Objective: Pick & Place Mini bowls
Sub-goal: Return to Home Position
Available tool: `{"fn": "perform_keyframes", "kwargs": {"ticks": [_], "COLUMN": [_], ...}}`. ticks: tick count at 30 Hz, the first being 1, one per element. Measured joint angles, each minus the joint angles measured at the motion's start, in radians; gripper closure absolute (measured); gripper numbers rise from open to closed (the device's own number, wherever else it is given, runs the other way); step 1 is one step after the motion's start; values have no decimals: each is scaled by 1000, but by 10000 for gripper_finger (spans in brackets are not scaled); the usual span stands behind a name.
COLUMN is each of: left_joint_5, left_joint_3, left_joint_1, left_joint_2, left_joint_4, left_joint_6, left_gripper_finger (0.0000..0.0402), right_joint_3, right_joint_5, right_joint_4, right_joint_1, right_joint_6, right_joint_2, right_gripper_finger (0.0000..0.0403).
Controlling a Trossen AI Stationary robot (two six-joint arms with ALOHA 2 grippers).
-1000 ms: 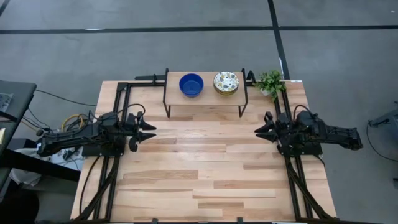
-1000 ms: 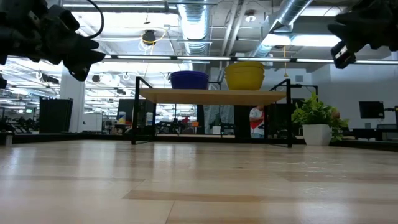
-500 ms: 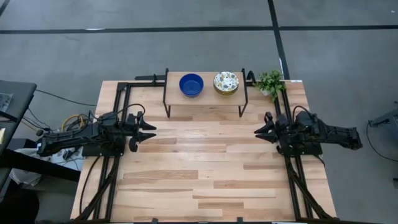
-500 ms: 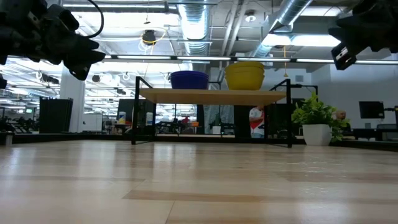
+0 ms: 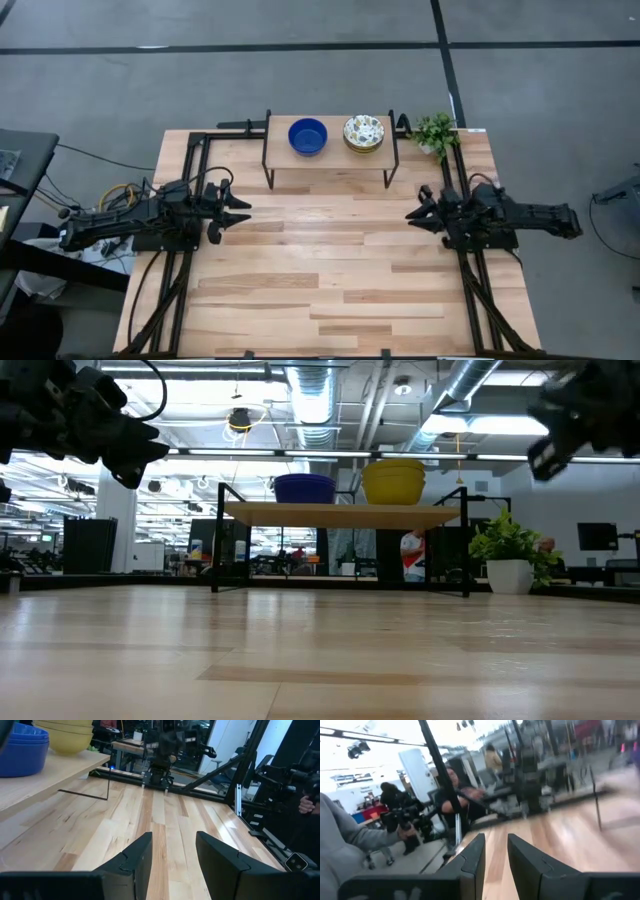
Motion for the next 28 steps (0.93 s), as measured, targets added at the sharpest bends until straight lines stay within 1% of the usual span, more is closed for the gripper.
{"fn": "perform_keyframes", "kwargs": {"ticks": [4, 8, 13, 19, 28], "left_joint_5": [0, 0, 0, 0, 0], "left_joint_3": [0, 0, 0, 0, 0], "left_joint_1": [0, 0, 0, 0, 0], "left_joint_2": [0, 0, 0, 0, 0], "left_joint_4": [0, -1, -4, -3, 0], "left_joint_6": [0, 0, 0, 0, 0], "left_gripper_finger": [252, 252, 252, 252, 252], "right_joint_3": [-46, -46, -46, -46, -46], "right_joint_5": [-5, -51, -49, -49, -49], "right_joint_4": [20, 29, -32, -36, -37], "right_joint_1": [1, -2, -26, -36, -35], "right_joint_6": [58, 5, -9, -40, -36], "right_joint_2": [0, 0, 0, 0, 0], "right_gripper_finger": [331, 331, 331, 331, 331]}}
